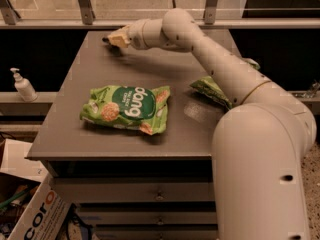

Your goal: Pick rxbar chocolate

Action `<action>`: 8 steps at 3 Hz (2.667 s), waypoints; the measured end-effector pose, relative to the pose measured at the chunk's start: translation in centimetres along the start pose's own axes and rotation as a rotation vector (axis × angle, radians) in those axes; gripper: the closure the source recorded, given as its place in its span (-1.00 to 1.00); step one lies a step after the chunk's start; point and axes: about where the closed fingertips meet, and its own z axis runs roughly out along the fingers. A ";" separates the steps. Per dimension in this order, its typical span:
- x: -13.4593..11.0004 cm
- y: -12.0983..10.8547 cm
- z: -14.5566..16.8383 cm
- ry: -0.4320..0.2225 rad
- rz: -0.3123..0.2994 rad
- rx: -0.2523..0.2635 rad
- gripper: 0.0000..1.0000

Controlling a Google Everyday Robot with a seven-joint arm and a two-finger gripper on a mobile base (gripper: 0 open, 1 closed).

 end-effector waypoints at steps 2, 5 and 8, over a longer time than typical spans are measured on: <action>-3.1 -0.1 -4.6 -0.075 -0.045 0.066 1.00; -6.1 -0.2 -9.8 -0.151 -0.093 0.105 1.00; -6.1 2.8 -13.4 -0.231 -0.087 -0.063 1.00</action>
Offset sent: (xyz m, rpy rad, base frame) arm -0.0309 -0.0529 0.0592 0.0601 -0.1300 -0.0768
